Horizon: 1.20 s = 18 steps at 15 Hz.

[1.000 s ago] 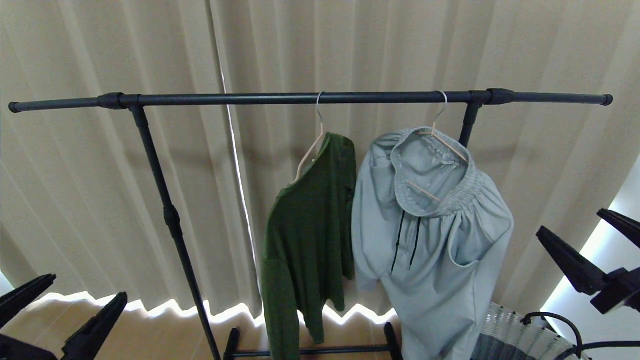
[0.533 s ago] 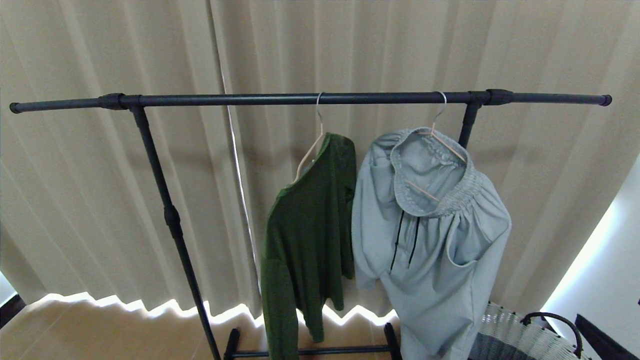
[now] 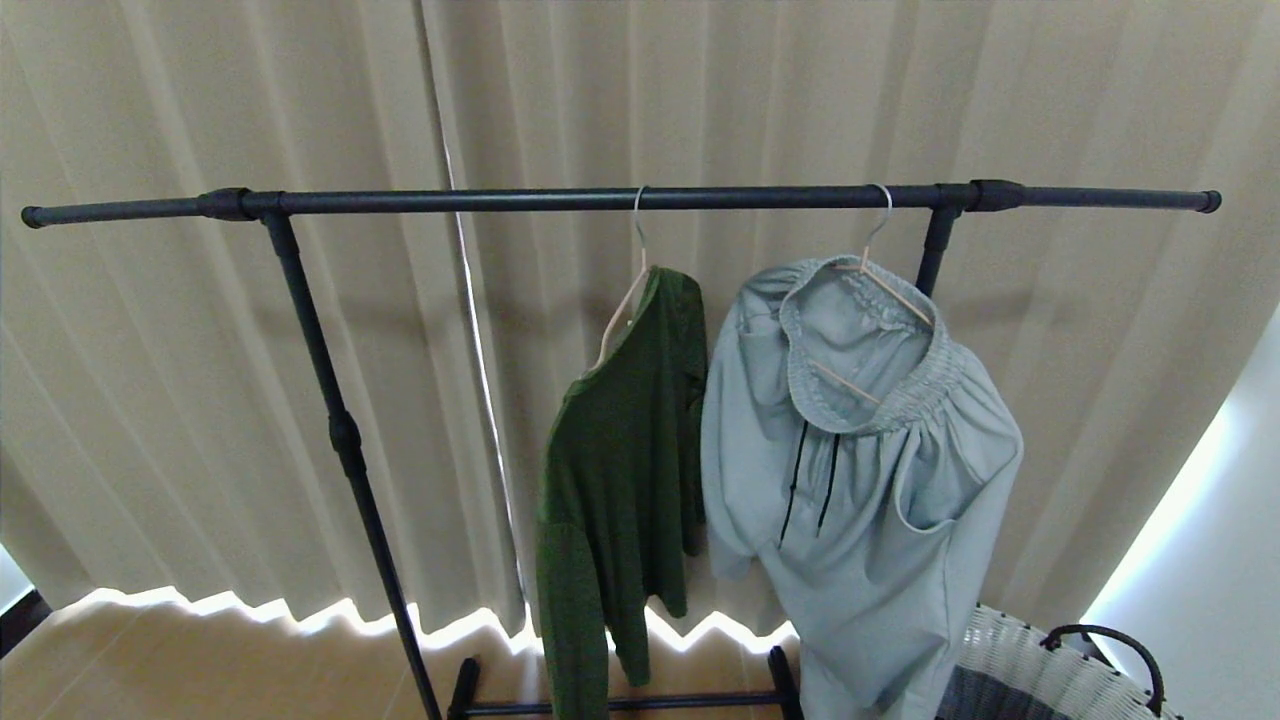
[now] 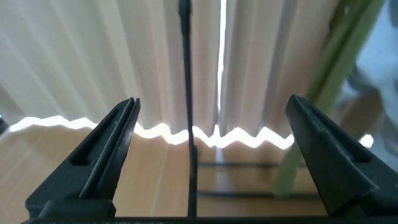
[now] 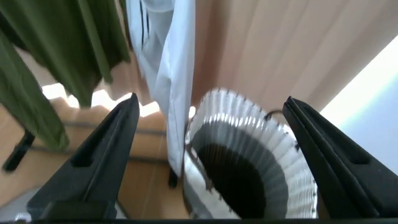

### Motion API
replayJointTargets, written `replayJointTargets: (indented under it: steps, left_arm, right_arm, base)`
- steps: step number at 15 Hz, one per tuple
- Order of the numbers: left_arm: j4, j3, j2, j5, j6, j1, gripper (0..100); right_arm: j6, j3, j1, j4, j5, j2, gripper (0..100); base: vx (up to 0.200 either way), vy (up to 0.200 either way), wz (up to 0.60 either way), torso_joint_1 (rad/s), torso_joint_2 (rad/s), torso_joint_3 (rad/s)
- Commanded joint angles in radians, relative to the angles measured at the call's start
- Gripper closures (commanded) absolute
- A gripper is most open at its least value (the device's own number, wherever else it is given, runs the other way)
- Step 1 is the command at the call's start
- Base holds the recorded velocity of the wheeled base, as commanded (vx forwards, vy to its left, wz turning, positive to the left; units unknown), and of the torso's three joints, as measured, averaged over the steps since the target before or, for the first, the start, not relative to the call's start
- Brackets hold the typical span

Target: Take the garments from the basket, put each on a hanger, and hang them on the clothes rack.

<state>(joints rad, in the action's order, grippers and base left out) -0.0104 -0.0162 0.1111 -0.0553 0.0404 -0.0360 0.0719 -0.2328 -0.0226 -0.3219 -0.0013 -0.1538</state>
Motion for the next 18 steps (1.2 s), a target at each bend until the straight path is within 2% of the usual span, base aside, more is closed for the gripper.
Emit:
replayJointTargets:
  steps: [1,2,3,4,7,10,11,16,17,18]
  left_arm:
    - [-0.002,0.001,-0.051,0.017,-0.002,0.016,0]
    - [-0.003,0.004,-0.082,0.065,0.010,0.047,0]
    - [-0.003,0.010,-0.096,0.141,0.019,0.039,0]
    - [-0.003,0.010,-0.096,0.166,0.029,0.039,0]
    - [-0.002,0.012,-0.100,0.161,0.039,0.037,0]
    - [-0.002,0.012,-0.102,0.130,0.024,0.039,0]
    - [-0.002,0.012,-0.102,0.117,0.009,0.037,0]
    - [-0.002,0.012,-0.102,0.114,-0.007,0.039,0]
    - [-0.002,0.012,-0.102,0.114,-0.007,0.037,0]
    - [-0.002,0.012,-0.102,0.114,-0.007,0.037,0]
  right_arm:
    - [0.000,0.004,0.001,-0.006,0.000,0.096,0]
    - [0.000,0.016,0.003,-0.009,-0.005,0.119,0]
    - [-0.001,0.038,0.012,-0.025,-0.009,0.151,0]
    - [-0.007,0.050,0.013,-0.022,-0.029,0.152,0]
    - [-0.078,0.050,0.013,-0.023,-0.057,0.152,0]
    - [-0.072,0.053,0.015,-0.020,-0.221,0.152,0]
    - [-0.070,0.053,0.015,-0.020,-0.241,0.152,0]
    - [-0.061,0.055,0.015,-0.020,-0.256,0.151,0]
    - [-0.064,0.055,0.015,-0.020,-0.250,0.151,0]
    - [-0.069,0.058,0.015,-0.019,-0.209,0.152,0]
  base:
    - [0.000,0.000,0.00,0.000,0.00,0.000]
    - [0.000,0.000,0.00,0.000,0.00,0.000]
    - [0.000,0.000,0.00,0.000,0.00,0.000]
    - [0.000,0.000,0.00,0.000,0.00,0.000]
    - [0.000,0.000,0.00,0.000,0.00,0.000]
    - [0.000,0.000,0.00,0.000,0.00,0.000]
    - [0.000,0.000,0.00,0.000,0.00,0.000]
    - [0.000,0.000,0.00,0.000,0.00,0.000]
    - [0.000,0.000,0.00,0.000,0.00,0.000]
    - [0.000,0.000,0.00,0.000,0.00,0.000]
